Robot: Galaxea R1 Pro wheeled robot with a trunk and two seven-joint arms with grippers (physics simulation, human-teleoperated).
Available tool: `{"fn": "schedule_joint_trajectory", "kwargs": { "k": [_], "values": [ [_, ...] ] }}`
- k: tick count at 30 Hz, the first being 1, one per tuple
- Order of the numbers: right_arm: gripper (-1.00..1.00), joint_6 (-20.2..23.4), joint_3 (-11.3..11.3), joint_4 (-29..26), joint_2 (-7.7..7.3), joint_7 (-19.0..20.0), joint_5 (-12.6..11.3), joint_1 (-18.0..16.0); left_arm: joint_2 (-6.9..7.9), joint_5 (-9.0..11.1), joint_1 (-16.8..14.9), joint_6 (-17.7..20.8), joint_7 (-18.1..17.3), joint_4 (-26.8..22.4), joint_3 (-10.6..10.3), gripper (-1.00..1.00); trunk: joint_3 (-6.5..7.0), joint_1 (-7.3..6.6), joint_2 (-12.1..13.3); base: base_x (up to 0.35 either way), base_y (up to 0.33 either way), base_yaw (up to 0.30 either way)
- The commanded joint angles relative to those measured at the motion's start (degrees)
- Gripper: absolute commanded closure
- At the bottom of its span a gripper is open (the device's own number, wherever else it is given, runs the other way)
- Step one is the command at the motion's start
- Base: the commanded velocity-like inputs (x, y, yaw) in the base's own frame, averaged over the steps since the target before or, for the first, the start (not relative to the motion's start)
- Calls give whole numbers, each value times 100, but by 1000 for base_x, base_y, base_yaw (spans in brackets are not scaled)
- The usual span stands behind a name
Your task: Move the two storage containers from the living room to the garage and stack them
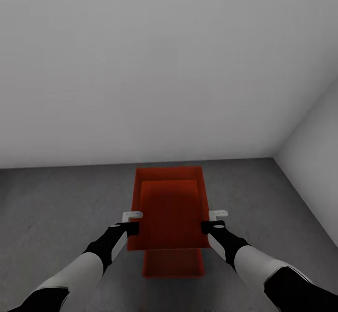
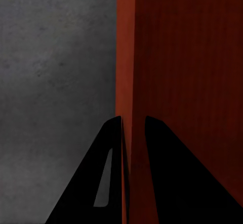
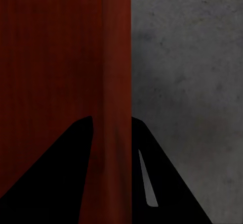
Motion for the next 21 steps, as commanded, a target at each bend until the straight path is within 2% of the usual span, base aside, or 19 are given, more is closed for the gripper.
{"fn": "schedule_joint_trajectory", "kwargs": {
  "k": [1, 21],
  "values": [
    [100, 40, 180, 3, 48, 50, -224, 0, -7, 105, -3, -21, 5, -26, -81, 100, -16, 1, -7, 0, 0, 0],
    [100, 39, 180, 3, 48, 50, -224, 0, -8, 97, -3, -21, -1, -8, -82, 100, -201, 1, -7, 0, 0, 0]
  ]
}}
